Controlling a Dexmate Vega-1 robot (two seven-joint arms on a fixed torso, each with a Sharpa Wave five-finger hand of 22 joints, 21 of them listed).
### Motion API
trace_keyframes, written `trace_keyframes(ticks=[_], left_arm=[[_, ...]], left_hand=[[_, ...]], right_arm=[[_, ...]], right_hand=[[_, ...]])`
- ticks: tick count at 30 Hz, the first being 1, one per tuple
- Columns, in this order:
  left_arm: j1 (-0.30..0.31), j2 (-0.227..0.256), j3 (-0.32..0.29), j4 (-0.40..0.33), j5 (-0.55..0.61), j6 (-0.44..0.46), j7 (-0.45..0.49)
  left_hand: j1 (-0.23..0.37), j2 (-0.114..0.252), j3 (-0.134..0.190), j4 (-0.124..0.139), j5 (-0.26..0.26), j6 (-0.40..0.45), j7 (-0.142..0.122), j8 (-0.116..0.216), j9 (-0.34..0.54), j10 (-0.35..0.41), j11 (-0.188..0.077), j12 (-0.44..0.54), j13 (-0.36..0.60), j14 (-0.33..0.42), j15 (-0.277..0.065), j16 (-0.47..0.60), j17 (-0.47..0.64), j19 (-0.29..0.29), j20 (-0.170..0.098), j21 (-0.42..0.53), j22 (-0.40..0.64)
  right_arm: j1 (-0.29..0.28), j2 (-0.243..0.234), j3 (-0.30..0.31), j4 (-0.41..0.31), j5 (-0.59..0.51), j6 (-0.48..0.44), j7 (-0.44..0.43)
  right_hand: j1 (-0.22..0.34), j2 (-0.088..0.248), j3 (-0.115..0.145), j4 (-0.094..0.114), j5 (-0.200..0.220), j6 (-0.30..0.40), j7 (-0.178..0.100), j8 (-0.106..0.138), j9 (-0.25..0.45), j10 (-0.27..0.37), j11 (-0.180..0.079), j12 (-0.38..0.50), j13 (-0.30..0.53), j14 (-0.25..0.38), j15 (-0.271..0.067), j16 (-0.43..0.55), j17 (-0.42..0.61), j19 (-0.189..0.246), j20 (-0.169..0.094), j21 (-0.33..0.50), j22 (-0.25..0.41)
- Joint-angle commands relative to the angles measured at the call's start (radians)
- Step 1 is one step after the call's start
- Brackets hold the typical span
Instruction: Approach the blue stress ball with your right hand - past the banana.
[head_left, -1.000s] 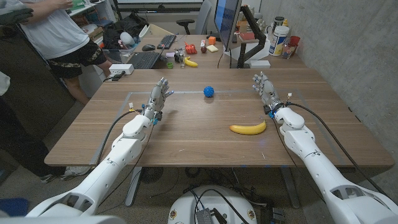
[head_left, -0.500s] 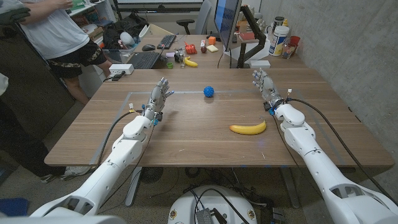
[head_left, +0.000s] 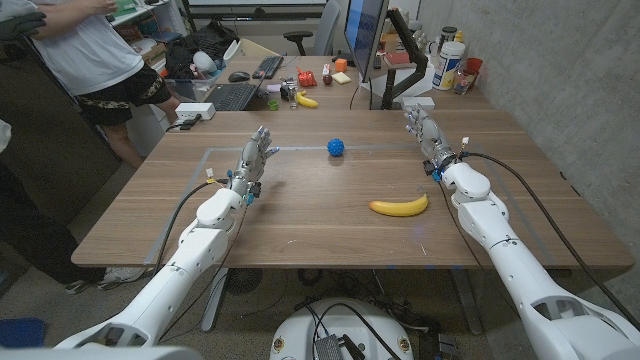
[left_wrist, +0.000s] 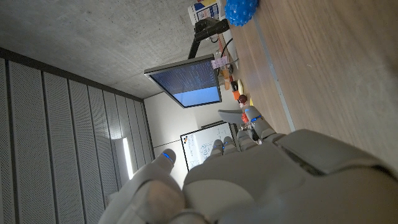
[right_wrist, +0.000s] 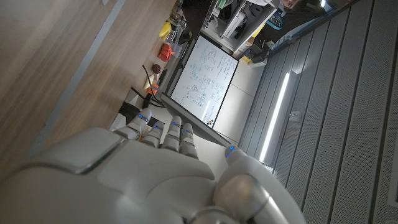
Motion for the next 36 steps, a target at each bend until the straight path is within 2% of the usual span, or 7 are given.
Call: trace_keyframes(ticks=[1, 10, 36], left_arm=[[0.02, 0.0, -0.008, -0.025, 0.011, 0.0, 0.011], [0.025, -0.002, -0.003, -0.036, 0.022, -0.001, 0.018], [0.031, 0.002, -0.001, -0.047, 0.033, -0.004, 0.03]], left_hand=[[0.001, 0.132, 0.004, 0.0, 0.006, -0.16, -0.003, 0.008, 0.003, -0.095, 0.001, 0.004, 0.006, -0.093, 0.002, 0.006, 0.006, -0.103, -0.029, 0.006, 0.005], [0.001, 0.132, 0.004, 0.0, 0.007, -0.162, -0.003, 0.007, 0.003, -0.096, 0.001, 0.004, 0.006, -0.095, 0.002, 0.006, 0.006, -0.105, -0.03, 0.006, 0.005], [0.001, 0.131, 0.005, 0.0, 0.009, -0.159, -0.002, 0.008, 0.003, -0.095, 0.002, 0.004, 0.006, -0.093, 0.003, 0.006, 0.006, -0.104, -0.03, 0.008, 0.005]], right_arm=[[0.005, -0.008, -0.007, -0.031, -0.043, -0.006, -0.008], [0.012, -0.02, -0.011, -0.061, -0.079, -0.013, -0.017], [0.053, -0.028, -0.035, -0.082, -0.171, -0.013, -0.038]], right_hand=[[0.007, 0.121, 0.008, 0.001, 0.004, 0.012, -0.001, 0.008, 0.006, 0.013, -0.002, 0.006, 0.001, 0.0, -0.042, -0.002, 0.002, 0.002, -0.099, 0.0, 0.002], [0.009, 0.122, 0.011, 0.0, 0.004, 0.014, -0.003, 0.007, 0.006, 0.014, -0.002, 0.005, 0.001, -0.001, -0.043, -0.004, 0.002, 0.002, -0.099, -0.001, 0.002], [0.015, 0.121, 0.022, -0.003, 0.004, 0.021, -0.005, 0.005, 0.006, 0.016, -0.002, 0.004, 0.001, 0.0, -0.044, -0.008, 0.0, 0.004, -0.099, -0.005, 0.001]])
